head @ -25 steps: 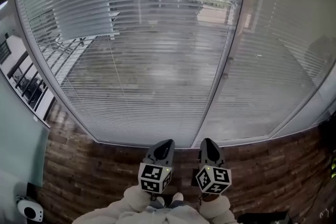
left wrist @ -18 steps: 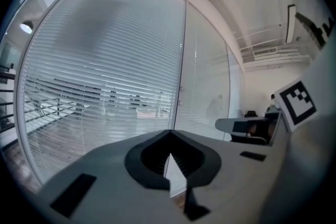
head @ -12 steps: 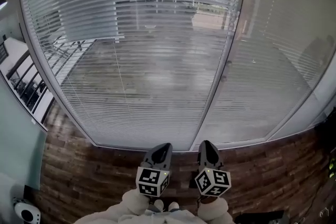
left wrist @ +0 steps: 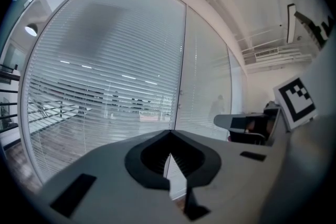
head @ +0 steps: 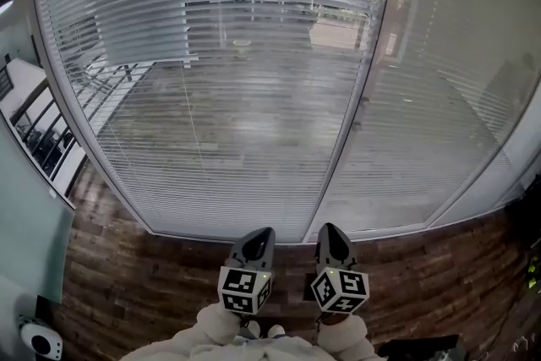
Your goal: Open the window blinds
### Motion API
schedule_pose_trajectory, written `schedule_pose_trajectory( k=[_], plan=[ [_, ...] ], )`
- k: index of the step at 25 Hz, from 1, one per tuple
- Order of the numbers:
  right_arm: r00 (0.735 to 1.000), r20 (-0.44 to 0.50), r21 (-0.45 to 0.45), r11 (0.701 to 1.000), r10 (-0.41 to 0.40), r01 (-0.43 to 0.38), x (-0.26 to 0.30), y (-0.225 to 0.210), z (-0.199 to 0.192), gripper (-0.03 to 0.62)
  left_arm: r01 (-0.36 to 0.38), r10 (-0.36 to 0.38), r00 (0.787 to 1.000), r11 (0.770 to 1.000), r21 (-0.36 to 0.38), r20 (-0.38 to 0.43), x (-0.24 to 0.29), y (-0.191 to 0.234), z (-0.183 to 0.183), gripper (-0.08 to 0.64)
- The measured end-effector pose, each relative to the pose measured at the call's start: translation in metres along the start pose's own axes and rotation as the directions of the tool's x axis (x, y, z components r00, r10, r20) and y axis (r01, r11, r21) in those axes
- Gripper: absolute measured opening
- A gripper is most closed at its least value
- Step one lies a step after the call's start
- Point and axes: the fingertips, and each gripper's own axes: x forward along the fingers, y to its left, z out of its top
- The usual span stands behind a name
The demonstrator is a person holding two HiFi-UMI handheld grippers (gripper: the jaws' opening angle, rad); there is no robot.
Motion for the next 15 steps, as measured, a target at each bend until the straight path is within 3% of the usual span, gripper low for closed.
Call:
schedule_pose_trajectory(
  k=[15],
  plan=[
    [1.0,0.0,-0.009,1.0,-0.016,0.016,0.002,-0.011,0.005,0.015,0.004,-0.003,1.0,1.0,0.016,-0.011,0.007,-0.004,0.003,-0.002]
  ],
)
